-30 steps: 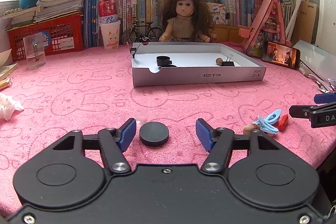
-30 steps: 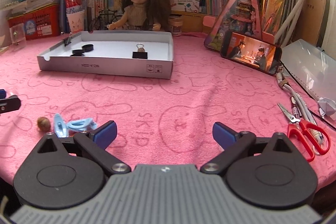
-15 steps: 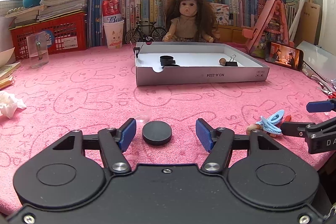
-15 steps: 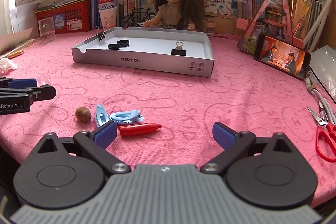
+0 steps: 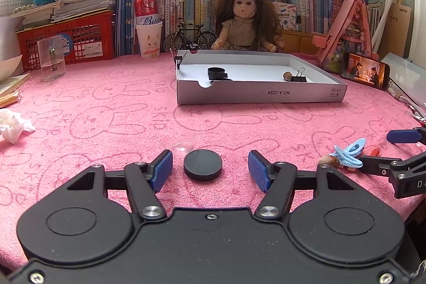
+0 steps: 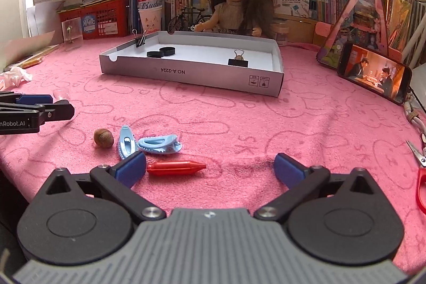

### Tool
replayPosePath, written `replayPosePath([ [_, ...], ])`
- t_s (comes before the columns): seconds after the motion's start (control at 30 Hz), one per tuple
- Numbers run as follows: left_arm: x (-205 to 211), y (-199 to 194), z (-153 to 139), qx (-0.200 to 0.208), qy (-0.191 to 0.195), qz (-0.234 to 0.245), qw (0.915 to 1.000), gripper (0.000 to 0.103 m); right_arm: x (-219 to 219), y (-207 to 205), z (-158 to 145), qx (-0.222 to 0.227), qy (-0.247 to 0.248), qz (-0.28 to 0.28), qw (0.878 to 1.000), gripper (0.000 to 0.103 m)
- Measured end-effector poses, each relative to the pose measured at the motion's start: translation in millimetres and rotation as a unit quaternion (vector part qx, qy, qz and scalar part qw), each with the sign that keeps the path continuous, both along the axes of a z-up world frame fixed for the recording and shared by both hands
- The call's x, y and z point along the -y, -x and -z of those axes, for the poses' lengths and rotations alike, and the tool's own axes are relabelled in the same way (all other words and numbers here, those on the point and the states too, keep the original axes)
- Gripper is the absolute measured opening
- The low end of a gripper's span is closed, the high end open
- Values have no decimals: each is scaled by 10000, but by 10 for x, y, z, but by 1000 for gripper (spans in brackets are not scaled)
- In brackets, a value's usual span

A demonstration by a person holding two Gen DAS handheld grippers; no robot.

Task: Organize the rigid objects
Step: 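Move the left tool to a black lid while the right tool approaches the red crayon, then grasp the black lid with the left tool while the right tool grasps the red crayon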

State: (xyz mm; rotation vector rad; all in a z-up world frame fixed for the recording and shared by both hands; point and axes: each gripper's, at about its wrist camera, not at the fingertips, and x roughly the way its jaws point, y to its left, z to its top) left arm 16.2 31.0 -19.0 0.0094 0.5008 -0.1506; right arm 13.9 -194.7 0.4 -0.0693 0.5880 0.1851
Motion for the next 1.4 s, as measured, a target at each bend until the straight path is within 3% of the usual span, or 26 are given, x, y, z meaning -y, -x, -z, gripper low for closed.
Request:
replayPosePath([
  [0.2,-7,0,4,15,-13,-23,10000,61,-28,-4,-37,-114,20,126,9999,102],
  [0.53,-32,-25,8,20,-35,-113,9999,61,-95,177,-84,39,-74,261,9996,76],
  [0.77,0,-13,20,47,-140,-75,9999,61,-157,213,-102,99,-21,-23,9999,61],
  [0.83,-1,-15,22,49,-159,-65,9998,61,-172,218,-110,118,13,-109,9999,51],
  [1.0,-2,-18,24,47,-163,-53,9998,61,-208,232,-132,195,67,-191,9996,50],
  [1.1,8,-25,22,73,-180,-45,9998,53,-205,224,-157,251,59,-170,9995,49],
  [1.23,8,-47,15,83,-163,-83,9998,30,-188,196,-197,330,45,-126,9994,49],
  [1.4,-1,-74,-22,34,-38,-92,9999,30,-184,150,-242,429,69,-49,9990,49],
])
